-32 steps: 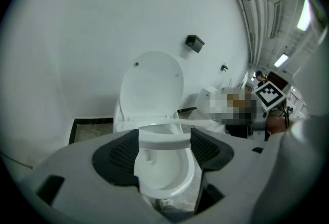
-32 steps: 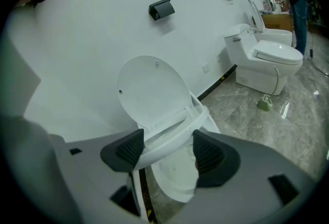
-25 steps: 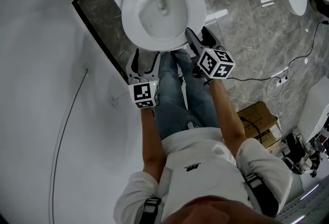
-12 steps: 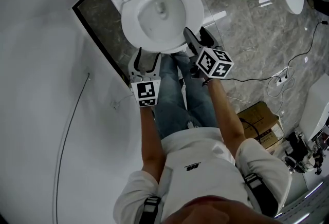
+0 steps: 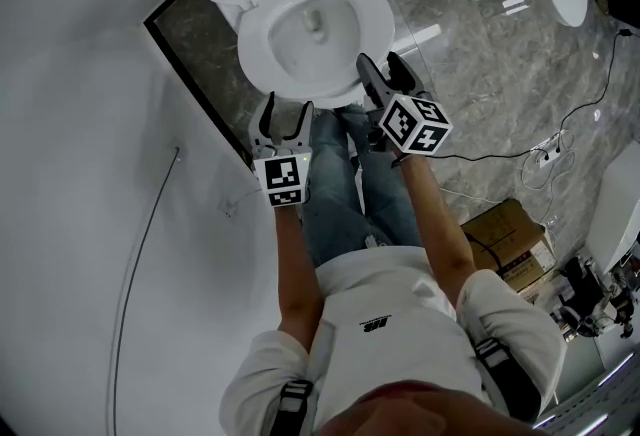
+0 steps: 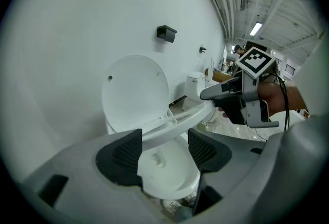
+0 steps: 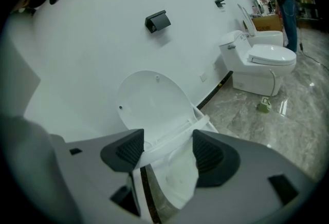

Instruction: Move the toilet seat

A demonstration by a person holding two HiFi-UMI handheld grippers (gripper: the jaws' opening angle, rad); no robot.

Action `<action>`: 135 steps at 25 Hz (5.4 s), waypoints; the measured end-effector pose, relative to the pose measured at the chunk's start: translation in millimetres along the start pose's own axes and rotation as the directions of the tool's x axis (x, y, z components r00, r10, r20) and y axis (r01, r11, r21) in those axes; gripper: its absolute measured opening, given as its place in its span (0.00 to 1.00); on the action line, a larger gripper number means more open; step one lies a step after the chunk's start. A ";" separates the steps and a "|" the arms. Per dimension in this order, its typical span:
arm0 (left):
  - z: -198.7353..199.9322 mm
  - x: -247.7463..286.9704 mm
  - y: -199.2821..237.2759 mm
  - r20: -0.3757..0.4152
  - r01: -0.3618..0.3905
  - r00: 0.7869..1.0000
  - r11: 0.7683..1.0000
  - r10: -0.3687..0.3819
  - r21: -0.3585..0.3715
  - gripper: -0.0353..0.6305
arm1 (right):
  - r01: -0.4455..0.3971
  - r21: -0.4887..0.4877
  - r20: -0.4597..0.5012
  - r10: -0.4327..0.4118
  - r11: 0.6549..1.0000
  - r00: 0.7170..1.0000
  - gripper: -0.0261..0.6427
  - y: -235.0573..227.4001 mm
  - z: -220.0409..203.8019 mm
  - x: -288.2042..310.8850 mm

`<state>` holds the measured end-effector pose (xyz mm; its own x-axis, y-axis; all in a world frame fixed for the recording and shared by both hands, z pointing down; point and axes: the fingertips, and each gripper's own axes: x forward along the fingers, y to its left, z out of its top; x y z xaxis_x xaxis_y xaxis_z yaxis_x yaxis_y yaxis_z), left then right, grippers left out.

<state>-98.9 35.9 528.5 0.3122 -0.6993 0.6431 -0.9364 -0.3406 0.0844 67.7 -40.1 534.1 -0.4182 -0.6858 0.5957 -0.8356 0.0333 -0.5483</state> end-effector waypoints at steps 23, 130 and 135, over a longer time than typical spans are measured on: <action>30.6 4.4 18.8 0.003 -0.003 1.000 0.999 0.003 -0.053 0.50 | -0.189 -0.458 -0.079 0.172 0.869 0.982 0.50 46.4 0.7 -26.8; 185.0 63.5 145.1 0.205 -0.122 0.967 0.980 0.154 -0.160 0.37 | -0.116 -0.601 0.091 0.212 0.791 0.973 0.34 131.1 155.6 91.1; 183.5 74.9 150.5 0.210 -0.120 0.966 0.979 0.153 -0.163 0.37 | -0.108 -0.604 0.094 0.206 0.790 0.974 0.34 127.1 156.5 102.9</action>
<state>-187.1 -183.1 449.7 0.1918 -0.8593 0.4742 -0.9806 -0.1474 0.1294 -25.8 -220.2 433.9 -0.5457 -0.7295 0.4124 -0.8297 0.5395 -0.1434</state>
